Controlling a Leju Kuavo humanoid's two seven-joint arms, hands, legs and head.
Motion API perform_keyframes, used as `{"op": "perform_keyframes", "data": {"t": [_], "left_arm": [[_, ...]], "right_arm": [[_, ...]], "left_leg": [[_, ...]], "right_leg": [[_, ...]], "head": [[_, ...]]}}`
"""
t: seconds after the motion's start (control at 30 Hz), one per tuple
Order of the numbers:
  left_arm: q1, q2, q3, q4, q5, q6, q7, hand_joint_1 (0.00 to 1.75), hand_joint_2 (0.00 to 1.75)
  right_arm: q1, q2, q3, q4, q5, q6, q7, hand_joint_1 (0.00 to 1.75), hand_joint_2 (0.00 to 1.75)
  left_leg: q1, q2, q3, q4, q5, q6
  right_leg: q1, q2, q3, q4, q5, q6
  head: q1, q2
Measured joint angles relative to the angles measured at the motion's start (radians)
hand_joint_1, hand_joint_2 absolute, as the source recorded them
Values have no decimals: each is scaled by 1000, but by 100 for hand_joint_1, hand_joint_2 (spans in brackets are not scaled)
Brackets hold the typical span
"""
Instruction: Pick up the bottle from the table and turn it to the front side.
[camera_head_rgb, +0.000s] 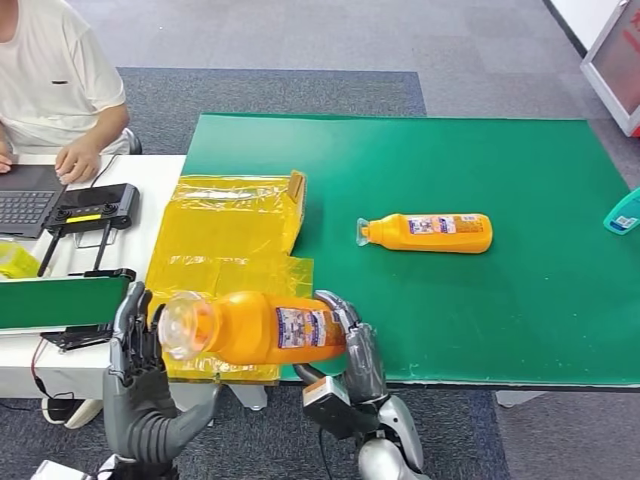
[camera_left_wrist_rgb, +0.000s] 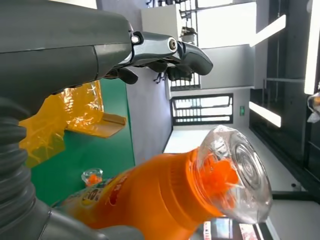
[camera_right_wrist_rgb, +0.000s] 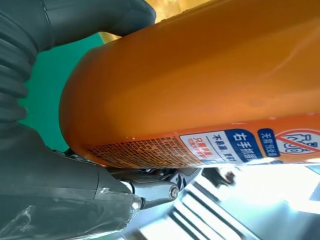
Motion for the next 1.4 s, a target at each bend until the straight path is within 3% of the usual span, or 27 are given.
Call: {"op": "perform_keyframes", "data": {"t": [0.3,0.6,0.8,0.93,1.13,1.33,1.4], "left_arm": [[-35,-17,-27,29,-35,-41,43,0,175],[-125,39,-136,134,57,-232,60,0,175],[-159,67,-157,160,6,-246,57,0,175],[-164,76,-166,164,-70,-198,58,175,175],[-156,78,-195,165,-216,-34,94,175,175],[-170,91,-208,158,-580,234,231,175,175],[-178,97,-216,155,-633,271,264,175,175]], "right_arm": [[-56,-44,137,8,165,-222,-3,175,175],[-83,-53,186,44,212,-236,34,175,175],[-83,-53,188,60,217,-236,31,175,175],[-85,-54,190,70,229,-236,29,175,175],[-86,-54,188,83,267,-236,25,175,175],[-89,-41,156,107,361,-237,49,171,175],[-93,-37,151,115,363,-237,52,88,175]], "left_leg": [[0,0,0,0,1,-1],[0,0,0,0,1,-1],[0,0,0,0,1,-1],[0,0,0,0,1,-1],[0,0,-1,0,1,-1],[0,0,-1,0,1,-1],[0,0,-1,0,1,-1]], "right_leg": [[0,0,-1,0,1,-1],[0,0,-1,0,1,-2],[0,0,-1,0,1,-2],[0,0,-1,0,1,-2],[0,0,-1,0,1,-2],[1,0,-1,0,1,-2],[1,0,-1,0,1,-2]], "head": [[0,0],[0,0],[0,0],[0,0],[0,0],[0,0],[0,0]]}}
